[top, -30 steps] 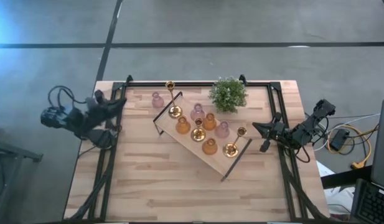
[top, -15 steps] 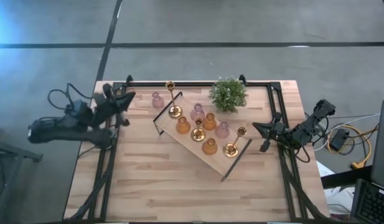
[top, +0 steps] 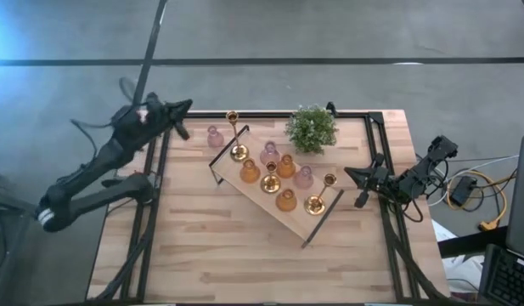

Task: Pick & Place candle stick holders
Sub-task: Put the light pink glass candle holder on the shelf

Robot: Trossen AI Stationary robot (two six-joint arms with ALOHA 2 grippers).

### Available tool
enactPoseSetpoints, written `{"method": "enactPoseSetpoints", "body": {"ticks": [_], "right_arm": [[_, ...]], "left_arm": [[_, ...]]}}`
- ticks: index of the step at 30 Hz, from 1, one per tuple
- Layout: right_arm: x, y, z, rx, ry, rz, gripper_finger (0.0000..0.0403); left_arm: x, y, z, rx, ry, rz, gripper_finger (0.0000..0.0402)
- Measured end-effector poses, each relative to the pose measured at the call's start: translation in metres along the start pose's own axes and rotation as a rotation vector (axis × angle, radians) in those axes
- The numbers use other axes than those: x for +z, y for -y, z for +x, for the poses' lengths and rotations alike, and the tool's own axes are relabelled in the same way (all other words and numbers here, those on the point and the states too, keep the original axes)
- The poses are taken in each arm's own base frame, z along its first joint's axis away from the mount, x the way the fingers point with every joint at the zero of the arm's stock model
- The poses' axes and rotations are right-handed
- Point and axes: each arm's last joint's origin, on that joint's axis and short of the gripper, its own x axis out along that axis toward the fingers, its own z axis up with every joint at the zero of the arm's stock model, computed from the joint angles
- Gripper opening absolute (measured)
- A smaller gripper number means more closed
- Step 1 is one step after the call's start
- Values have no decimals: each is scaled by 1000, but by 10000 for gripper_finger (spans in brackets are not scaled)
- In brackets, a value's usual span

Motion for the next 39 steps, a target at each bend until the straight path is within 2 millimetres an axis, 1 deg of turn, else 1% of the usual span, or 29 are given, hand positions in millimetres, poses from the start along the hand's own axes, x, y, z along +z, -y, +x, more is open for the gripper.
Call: {"method": "enactPoseSetpoints", "body": {"ticks": [3,5,8,12,13,15,18,22,25,31,33,35,39], "right_arm": [[0,0,0,1,0,2,8],[0,0,0,0,0,-1,8],[0,0,0,0,0,2,8],[0,0,0,0,0,2,8],[0,0,0,0,0,1,8],[0,0,0,0,0,1,8],[0,0,0,1,0,0,8],[0,0,0,0,0,0,8],[0,0,0,1,0,1,8],[0,0,0,0,0,0,8],[0,0,0,1,0,2,8],[0,0,0,1,0,1,8],[0,0,0,1,0,2,8]], "left_arm": [[-10,-18,10,30,-57,-18,0],[-21,-28,15,49,-108,-36,0],[-27,-41,21,82,-120,-43,0],[-55,-50,30,113,-275,-64,0],[-64,-51,31,108,-319,-71,0],[-74,-52,36,101,-352,-78,0],[-97,-53,37,106,-447,-100,0],[-119,-53,33,101,-515,-104,0],[-136,-50,25,93,-555,-95,0],[-164,-44,9,78,-537,-82,0],[-169,-42,6,63,-497,-66,0],[-174,-38,2,7,-465,-37,0],[-175,-33,1,-68,-388,-5,11]]}}
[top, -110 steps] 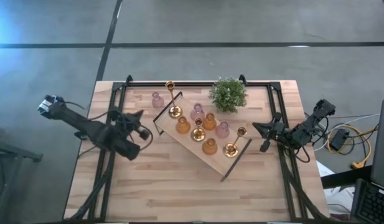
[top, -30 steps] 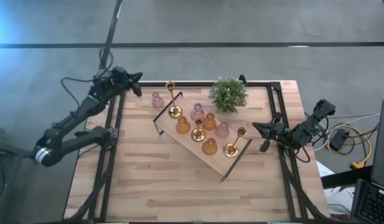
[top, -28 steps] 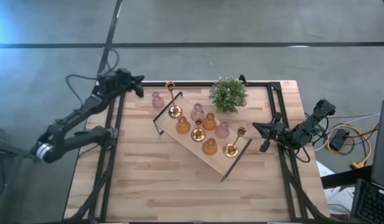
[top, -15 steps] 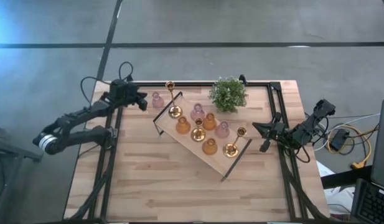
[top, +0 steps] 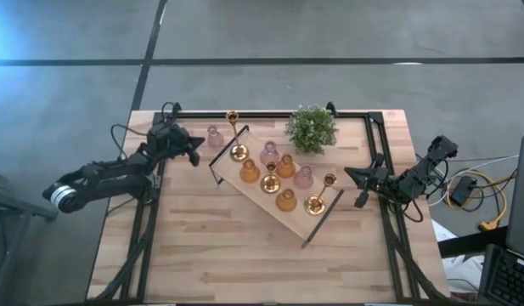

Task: Pick & Place candle stick holders
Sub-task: Put the light pink glass candle holder on the shelf

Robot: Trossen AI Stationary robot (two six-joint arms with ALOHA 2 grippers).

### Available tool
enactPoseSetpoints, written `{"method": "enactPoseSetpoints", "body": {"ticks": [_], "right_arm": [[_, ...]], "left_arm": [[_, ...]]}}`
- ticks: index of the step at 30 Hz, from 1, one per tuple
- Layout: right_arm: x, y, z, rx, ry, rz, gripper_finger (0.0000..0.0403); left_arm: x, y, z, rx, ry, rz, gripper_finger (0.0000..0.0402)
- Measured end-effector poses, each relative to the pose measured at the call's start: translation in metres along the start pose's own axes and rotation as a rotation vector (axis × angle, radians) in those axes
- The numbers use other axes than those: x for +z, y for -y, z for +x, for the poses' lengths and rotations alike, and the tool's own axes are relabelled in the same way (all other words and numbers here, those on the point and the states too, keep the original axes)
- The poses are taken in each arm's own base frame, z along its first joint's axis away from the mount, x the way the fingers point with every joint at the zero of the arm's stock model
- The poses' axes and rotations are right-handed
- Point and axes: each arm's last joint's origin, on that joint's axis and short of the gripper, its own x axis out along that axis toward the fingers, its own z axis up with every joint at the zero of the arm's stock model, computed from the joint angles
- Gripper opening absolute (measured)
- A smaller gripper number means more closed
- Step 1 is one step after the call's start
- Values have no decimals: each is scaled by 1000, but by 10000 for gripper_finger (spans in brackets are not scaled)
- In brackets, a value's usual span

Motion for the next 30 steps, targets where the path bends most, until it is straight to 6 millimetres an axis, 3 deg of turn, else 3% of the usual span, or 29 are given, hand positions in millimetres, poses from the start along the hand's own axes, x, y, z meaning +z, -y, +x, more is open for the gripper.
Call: {"method": "enactPoseSetpoints", "body": {"ticks": [8,23,30], "right_arm": [[0,0,0,0,0,1,8],[0,0,0,0,0,-1,8],[0,0,0,-1,0,1,8]], "left_arm": [[-1,2,1,-7,5,89,60],[5,4,6,-16,13,-25,228],[12,10,23,91,-44,-17,249]]}}
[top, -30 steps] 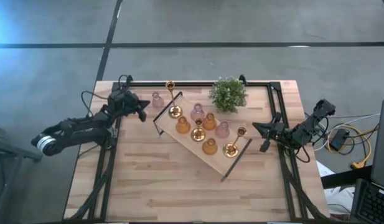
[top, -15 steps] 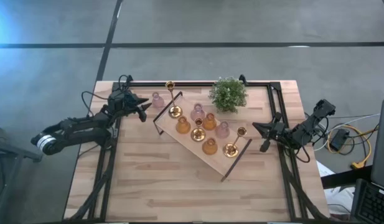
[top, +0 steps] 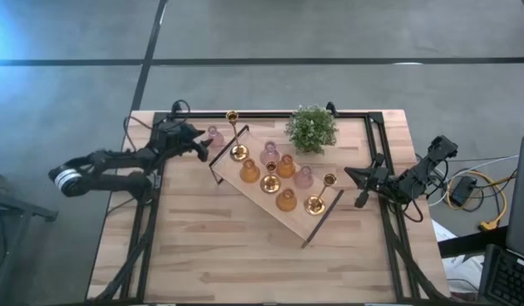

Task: Pick & Place candle stick holders
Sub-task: Put the light pink glass candle holder on the shelf

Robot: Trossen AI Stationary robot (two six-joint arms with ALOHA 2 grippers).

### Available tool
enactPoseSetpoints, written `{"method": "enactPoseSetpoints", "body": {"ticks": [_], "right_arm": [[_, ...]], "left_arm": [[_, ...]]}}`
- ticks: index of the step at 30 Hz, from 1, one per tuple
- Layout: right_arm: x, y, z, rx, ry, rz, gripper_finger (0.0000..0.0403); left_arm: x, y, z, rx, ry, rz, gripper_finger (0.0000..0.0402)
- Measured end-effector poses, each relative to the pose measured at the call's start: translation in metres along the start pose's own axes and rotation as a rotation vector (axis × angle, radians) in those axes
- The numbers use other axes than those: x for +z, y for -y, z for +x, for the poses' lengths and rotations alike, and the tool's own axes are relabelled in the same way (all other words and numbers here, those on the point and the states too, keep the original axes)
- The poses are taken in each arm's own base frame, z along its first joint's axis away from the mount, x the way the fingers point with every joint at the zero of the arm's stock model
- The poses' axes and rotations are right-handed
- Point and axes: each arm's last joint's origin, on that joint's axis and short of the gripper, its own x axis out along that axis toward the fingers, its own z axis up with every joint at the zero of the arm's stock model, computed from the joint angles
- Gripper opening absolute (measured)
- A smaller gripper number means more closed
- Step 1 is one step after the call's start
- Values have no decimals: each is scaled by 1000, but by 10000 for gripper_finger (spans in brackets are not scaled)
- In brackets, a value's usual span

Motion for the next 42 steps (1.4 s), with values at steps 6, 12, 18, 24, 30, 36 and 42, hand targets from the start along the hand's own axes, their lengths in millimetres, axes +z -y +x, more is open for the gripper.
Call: {"method": "enactPoseSetpoints", "body": {"ticks": [6,12,18,24,30,36,42], "right_arm": [[0,0,0,0,0,-1,8],[0,0,0,1,0,-3,8],[0,0,0,1,0,-1,8],[0,0,0,0,0,0,8],[0,0,0,1,0,-3,8],[0,0,0,1,0,-3,8],[0,0,0,0,0,-1,8]], "left_arm": [[4,-1,19,25,-61,-26,248],[10,-4,41,45,-96,-40,248],[8,-7,62,77,-131,-63,248],[3,-9,78,94,-155,-82,240],[6,-10,81,100,-86,-87,178],[9,-10,80,114,-63,-79,126],[10,-10,78,114,-65,-107,126]]}}
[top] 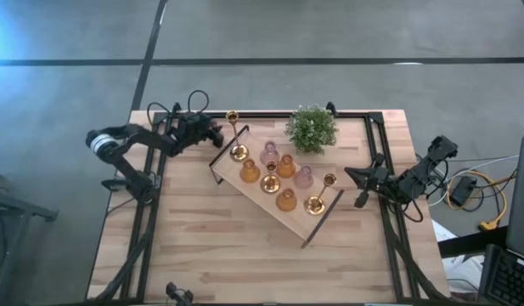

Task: Pick & Place candle stick holders
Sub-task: Put the light pink glass candle holder on the shelf

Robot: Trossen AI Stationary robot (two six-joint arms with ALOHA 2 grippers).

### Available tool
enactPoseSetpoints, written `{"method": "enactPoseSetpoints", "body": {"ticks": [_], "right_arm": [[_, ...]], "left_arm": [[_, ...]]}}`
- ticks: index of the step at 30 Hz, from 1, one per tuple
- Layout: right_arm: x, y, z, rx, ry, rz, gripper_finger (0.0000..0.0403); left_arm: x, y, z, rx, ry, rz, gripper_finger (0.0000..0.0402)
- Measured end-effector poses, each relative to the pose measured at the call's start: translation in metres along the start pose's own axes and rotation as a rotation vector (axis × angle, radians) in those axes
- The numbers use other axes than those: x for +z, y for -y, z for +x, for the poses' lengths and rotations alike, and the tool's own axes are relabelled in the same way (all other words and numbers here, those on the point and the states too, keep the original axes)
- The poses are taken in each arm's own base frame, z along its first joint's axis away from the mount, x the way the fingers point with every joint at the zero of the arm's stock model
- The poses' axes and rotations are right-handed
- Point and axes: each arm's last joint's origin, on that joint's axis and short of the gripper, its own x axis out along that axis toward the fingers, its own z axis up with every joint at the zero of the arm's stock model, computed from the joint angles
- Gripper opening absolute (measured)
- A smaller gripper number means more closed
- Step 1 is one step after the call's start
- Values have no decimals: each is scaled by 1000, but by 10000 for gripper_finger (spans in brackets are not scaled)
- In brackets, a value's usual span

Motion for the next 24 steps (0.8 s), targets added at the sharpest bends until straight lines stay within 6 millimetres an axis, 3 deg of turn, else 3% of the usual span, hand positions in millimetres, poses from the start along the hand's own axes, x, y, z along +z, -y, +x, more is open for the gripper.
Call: {"method": "enactPoseSetpoints", "body": {"ticks": [10,24], "right_arm": [[0,0,0,0,0,1,8],[0,0,0,0,0,-1,8]], "left_arm": [[12,2,-24,-7,-43,-10,126],[44,4,-89,-8,41,-6,126]]}}
